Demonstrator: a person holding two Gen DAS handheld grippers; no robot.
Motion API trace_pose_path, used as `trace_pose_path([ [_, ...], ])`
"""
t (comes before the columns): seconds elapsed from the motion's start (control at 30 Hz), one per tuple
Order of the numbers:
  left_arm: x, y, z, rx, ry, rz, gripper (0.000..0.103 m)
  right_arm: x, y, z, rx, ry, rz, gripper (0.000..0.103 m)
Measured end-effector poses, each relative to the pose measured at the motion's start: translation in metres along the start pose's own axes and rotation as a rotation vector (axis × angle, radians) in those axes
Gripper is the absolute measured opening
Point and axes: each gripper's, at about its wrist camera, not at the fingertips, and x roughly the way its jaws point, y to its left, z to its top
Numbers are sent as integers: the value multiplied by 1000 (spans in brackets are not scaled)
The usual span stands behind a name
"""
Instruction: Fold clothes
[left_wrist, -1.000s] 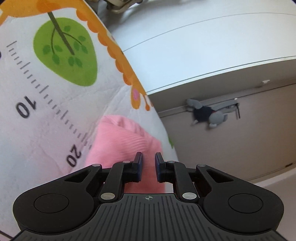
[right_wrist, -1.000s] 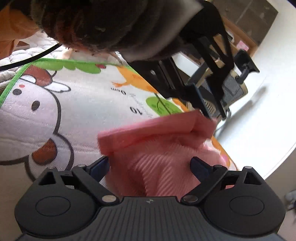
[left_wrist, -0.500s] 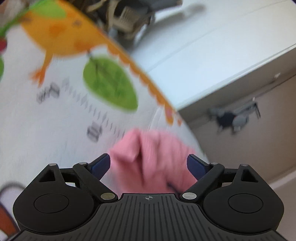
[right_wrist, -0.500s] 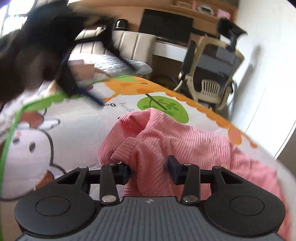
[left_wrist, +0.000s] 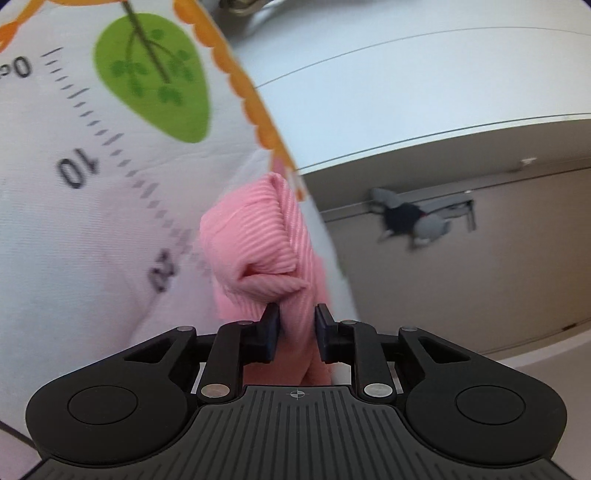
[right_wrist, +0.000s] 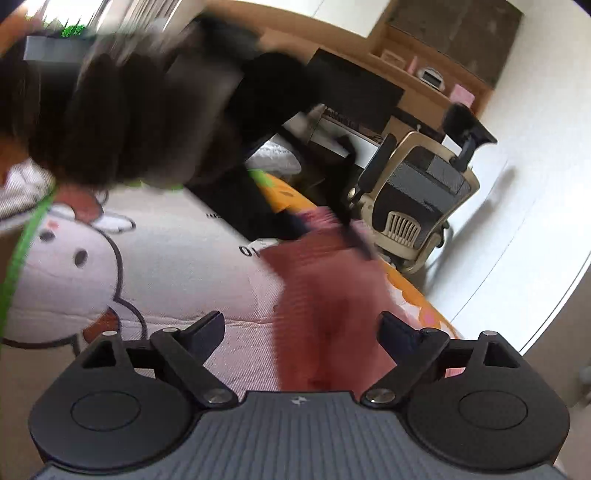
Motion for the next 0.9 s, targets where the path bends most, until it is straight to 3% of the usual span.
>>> trace_pose_path([
  [0.07,4,-9,-2,13,2,-4,23,18,3,3,-25,-1,-54,90],
  [0.1,6,-14,-2,24,5,-7,27,26,0,3,-14,1,-67,82],
  [0.13,7,-18,-2,36,8,-10,33,32,-8,3,18,5,-69,71],
  [0.17,3,-23,-3,48,5,-30,45,36,-16,4,56,12,-64,44],
  [0.2,-3,-28,-1,67,-10,-58,57,36,-28,4,106,21,-54,34],
  [0.33,-31,-49,11,146,-156,-155,71,17,-82,-3,291,-14,-83,34],
  [0.4,-41,-56,17,175,-225,-154,79,10,-116,-14,387,-7,-123,34],
  [0.47,-37,-57,18,196,-240,-112,81,2,-149,-25,483,0,-162,34],
  [0.53,-25,-55,17,209,-220,-58,84,5,-177,-48,583,46,-173,34],
  [0.63,11,-45,9,202,-102,0,88,14,-215,-87,734,133,-175,38],
  [0.73,49,-33,-2,190,5,11,93,23,-233,-121,854,194,-152,41],
  [0.9,105,-15,-18,150,119,5,93,31,-241,-157,1105,207,-65,47],
])
